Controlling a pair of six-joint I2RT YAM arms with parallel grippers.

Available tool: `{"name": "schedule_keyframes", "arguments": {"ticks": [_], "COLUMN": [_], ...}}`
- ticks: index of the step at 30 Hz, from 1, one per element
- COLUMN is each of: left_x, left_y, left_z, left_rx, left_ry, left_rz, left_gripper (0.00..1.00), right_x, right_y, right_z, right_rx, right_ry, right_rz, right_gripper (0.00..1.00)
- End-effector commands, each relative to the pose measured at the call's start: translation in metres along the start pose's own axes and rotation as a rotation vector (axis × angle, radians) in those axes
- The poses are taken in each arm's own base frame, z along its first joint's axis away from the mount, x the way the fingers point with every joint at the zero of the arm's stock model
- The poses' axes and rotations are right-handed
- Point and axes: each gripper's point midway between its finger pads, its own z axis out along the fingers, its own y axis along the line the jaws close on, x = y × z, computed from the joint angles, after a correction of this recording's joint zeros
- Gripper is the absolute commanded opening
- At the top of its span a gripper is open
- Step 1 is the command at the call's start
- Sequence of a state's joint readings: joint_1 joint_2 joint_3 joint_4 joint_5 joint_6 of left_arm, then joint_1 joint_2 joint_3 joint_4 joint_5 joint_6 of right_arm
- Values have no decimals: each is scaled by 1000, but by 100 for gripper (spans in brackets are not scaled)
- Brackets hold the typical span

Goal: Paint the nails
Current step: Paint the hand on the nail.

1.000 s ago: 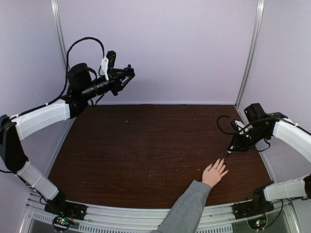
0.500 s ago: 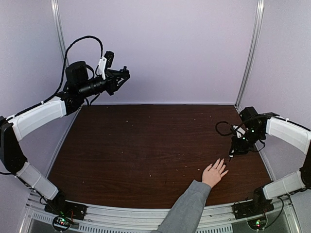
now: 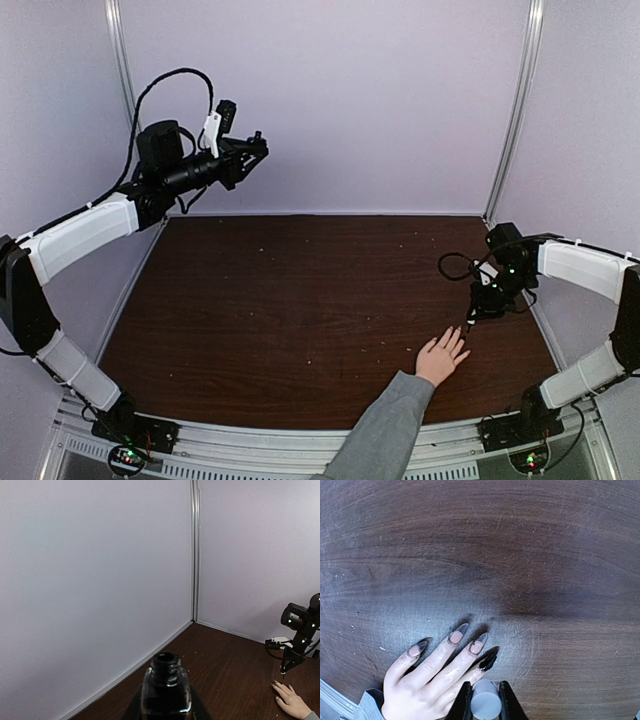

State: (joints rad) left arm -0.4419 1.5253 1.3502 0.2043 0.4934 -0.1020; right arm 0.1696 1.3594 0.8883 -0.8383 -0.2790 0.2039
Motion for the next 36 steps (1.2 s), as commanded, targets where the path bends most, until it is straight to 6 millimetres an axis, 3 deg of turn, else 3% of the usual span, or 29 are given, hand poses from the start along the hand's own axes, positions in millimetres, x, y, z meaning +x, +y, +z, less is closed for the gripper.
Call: {"name": "schedule_keyframes", "arguments": {"ticks": [1,36], "left_x": [-15,-12], "left_y": [6,8], "left_z": [0,-3], "left_rx": [-12,-22], "left_ry": [-33,-18], "left_rz": [30,21], "left_gripper": [0,0], "right_x": [-1,4], "right_y": [-5,-6], "right_z": [7,24], "right_rx": [16,4], "right_ry": [-2,48], "right_rz": [-11,4], "right_gripper": [0,0]}}
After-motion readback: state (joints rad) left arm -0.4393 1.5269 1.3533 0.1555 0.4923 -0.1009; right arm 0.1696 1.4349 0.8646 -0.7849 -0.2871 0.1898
